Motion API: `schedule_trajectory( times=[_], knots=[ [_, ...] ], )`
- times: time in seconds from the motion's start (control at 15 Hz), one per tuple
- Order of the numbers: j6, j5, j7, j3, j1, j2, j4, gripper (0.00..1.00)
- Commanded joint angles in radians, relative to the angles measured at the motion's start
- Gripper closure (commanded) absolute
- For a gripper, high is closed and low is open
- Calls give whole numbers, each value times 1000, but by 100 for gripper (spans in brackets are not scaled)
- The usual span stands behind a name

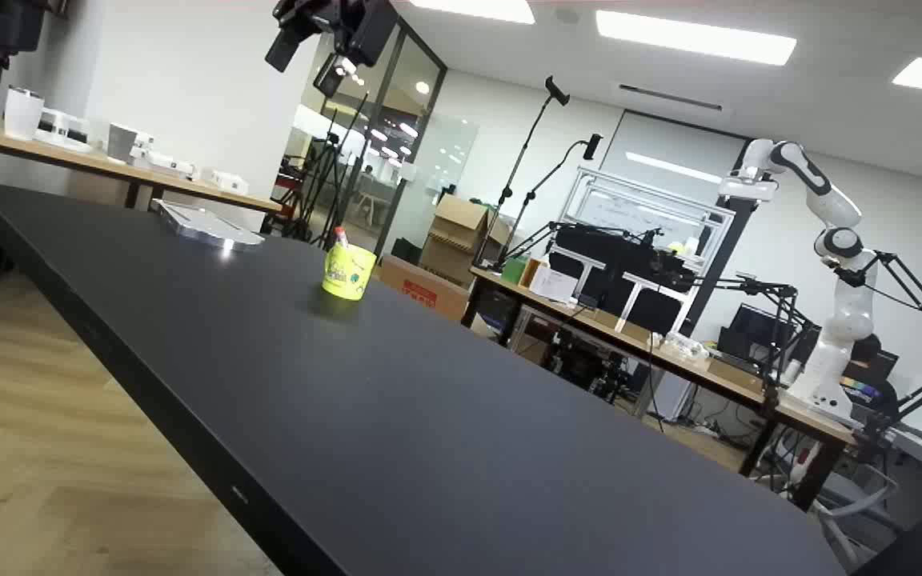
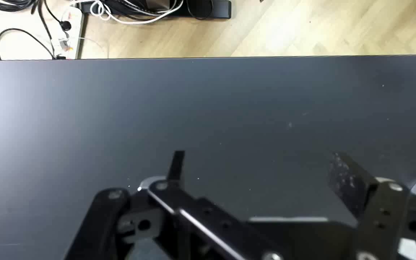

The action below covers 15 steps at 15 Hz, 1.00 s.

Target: Take the marker out of the yellow cup and place it on the table

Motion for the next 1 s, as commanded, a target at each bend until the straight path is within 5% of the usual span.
schedule_trajectory(
  times=[0.0, 0.53, 0.93],
  knots=[
    [-1, 0, 0, 2, -2, 1, 1, 0],
    [1, 0, -1, 2, -2, 1, 2, 0],
    [-17, -346, -10, 18, -34, 210, 222, 0]
  ],
)
